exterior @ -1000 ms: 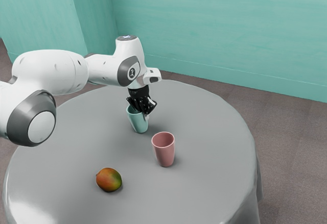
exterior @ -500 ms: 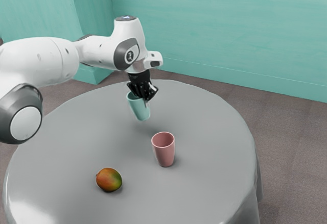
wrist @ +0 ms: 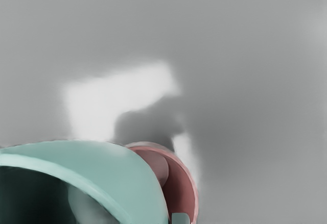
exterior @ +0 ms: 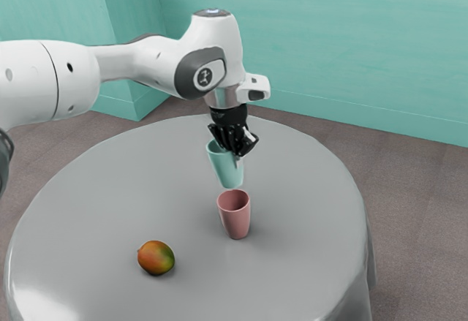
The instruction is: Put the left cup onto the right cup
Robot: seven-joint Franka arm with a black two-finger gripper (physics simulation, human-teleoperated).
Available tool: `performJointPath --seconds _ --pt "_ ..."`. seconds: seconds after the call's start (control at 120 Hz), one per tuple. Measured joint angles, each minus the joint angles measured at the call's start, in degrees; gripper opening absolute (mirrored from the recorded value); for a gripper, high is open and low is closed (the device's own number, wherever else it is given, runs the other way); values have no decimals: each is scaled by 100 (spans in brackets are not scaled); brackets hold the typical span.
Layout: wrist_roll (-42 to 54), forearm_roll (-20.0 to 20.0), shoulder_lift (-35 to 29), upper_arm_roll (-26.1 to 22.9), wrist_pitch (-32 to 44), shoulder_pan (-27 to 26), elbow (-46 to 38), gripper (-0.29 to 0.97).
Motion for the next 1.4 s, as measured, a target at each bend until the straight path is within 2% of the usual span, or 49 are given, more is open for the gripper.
performJointPath --seconds 0.292,1.4 --pt "-427 50 -309 -58 5 -111 -493 -10" --pt "-1103 76 87 -30 555 -138 -492 -10"
